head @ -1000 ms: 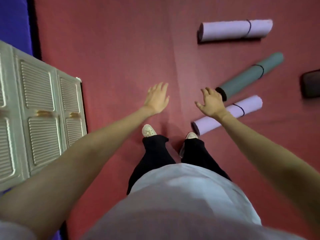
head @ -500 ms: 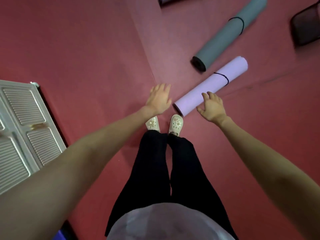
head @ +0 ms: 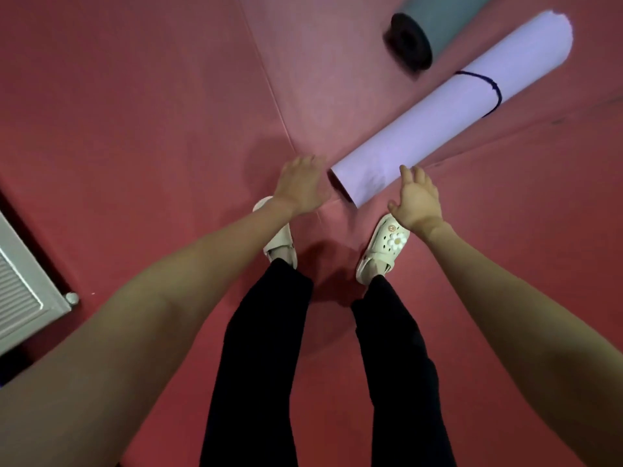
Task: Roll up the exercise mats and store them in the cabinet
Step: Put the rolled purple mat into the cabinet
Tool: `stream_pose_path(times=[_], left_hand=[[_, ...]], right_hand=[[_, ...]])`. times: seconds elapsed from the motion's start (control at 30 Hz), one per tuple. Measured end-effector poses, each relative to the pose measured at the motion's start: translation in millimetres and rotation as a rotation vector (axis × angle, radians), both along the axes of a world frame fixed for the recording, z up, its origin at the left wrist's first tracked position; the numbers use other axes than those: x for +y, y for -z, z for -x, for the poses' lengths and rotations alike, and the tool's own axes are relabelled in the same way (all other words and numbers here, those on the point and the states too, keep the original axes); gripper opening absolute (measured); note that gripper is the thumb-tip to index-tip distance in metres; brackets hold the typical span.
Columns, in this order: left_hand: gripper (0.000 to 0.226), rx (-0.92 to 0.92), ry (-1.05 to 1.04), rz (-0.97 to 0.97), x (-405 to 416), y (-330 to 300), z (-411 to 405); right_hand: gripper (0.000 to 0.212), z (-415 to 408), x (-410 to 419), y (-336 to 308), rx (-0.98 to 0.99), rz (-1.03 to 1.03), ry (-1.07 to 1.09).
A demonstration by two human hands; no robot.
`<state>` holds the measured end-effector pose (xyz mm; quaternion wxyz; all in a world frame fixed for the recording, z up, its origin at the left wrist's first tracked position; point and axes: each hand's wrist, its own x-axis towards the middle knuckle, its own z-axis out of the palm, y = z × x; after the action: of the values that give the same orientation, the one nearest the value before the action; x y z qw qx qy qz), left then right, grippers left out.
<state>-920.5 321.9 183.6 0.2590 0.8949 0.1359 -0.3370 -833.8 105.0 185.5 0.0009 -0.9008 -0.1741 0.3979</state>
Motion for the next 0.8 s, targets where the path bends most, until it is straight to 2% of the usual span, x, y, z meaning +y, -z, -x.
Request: stream_pose_path(times=[0.07, 0.13, 0.27, 0.33, 0.47, 0.57, 0.7, 0.8], left_hand=[[0.081, 0.031, -0.019, 0.033, -17, 51, -4], [0.088, 0.048, -0.075, 0.07, -30, 99, -8], [0.101, 0.06, -0.148, 0.134, -42, 173, -15], [0.116, 0.078, -0.117, 0.145, -44, 198, -19], [0.132, 0.091, -0.054, 0.157, -50, 231, -28], [0.138, 0.112, -0.084, 0.19, -60, 243, -34], [0.124, 0.106, -0.131, 0.198, -67, 243, -38], [0.115, 0.072, -0.157, 0.191, -70, 232, -36]], right_hand=[[0.081, 1, -18, 50, 0.012, 0.033, -0.041], [0.086, 3, -32, 99, 0.04, 0.002, 0.024], [0.087, 8, -39, 172, 0.12, -0.309, 0.583], [0.088, 9, -38, 197, 0.064, -0.441, 0.749], [0.083, 14, -41, 231, -0.135, -0.468, 0.575], [0.082, 16, -48, 245, -0.196, -0.487, 0.52], [0.083, 10, -58, 246, -0.198, -0.469, 0.423], [0.094, 4, -68, 235, -0.149, -0.438, 0.334]])
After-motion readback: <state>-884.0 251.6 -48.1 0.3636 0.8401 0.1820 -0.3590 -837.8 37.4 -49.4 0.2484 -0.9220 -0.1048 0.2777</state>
